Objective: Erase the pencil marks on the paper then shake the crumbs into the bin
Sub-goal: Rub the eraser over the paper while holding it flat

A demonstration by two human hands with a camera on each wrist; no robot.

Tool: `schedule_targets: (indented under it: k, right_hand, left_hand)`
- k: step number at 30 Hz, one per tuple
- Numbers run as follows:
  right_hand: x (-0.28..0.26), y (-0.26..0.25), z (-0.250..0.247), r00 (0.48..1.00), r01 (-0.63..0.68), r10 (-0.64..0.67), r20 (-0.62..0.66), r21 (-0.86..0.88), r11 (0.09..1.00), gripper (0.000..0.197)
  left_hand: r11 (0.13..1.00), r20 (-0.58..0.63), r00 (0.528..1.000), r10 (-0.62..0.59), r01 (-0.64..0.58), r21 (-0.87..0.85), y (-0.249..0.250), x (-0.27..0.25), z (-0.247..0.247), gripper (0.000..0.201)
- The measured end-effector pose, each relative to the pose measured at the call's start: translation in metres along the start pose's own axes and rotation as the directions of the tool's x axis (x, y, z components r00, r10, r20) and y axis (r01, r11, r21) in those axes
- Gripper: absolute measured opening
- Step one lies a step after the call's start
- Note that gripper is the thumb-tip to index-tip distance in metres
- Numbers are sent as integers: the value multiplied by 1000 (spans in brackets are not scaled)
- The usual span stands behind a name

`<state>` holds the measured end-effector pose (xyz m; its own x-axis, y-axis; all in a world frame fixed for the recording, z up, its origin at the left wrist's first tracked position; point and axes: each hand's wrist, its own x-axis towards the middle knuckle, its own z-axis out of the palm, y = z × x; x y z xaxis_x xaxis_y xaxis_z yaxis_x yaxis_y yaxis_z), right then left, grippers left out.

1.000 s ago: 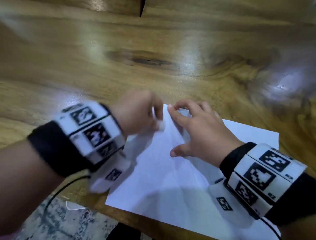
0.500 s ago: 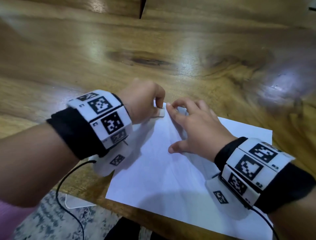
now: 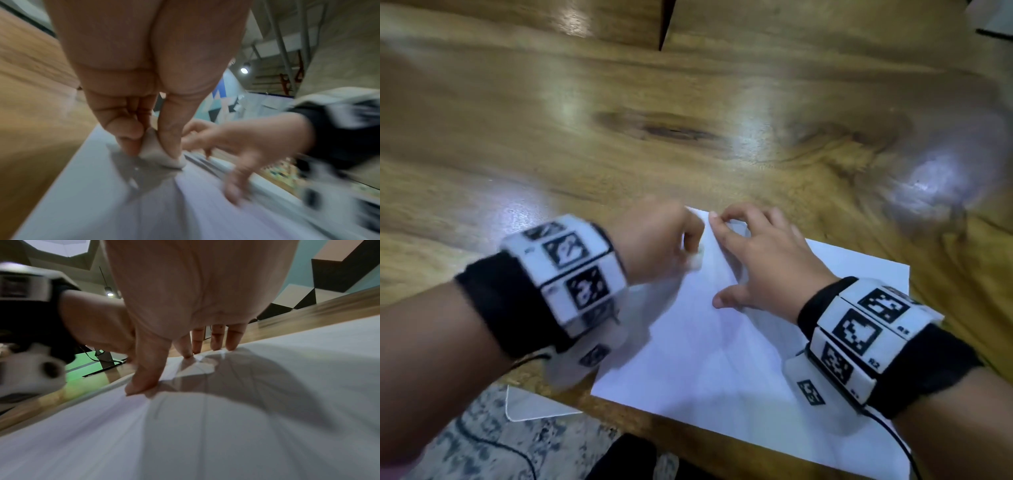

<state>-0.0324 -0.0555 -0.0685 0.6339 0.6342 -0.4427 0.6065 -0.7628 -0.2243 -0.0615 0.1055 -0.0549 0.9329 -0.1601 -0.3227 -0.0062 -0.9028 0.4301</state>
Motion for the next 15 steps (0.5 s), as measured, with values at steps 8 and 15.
schedule_targets:
  k: [8,15]
  right_hand:
    - [-1,-1,-1,1000,-8,8,-4,-12,1000,103]
    - [-2,-2,-1,1000,-14,14,3,-15,1000,104]
  left_hand:
    - [997,-46,996,-72,71,-40,1,12,-10,14]
    - [1000,83,997,12,-10,-20,-4,-22,10,12]
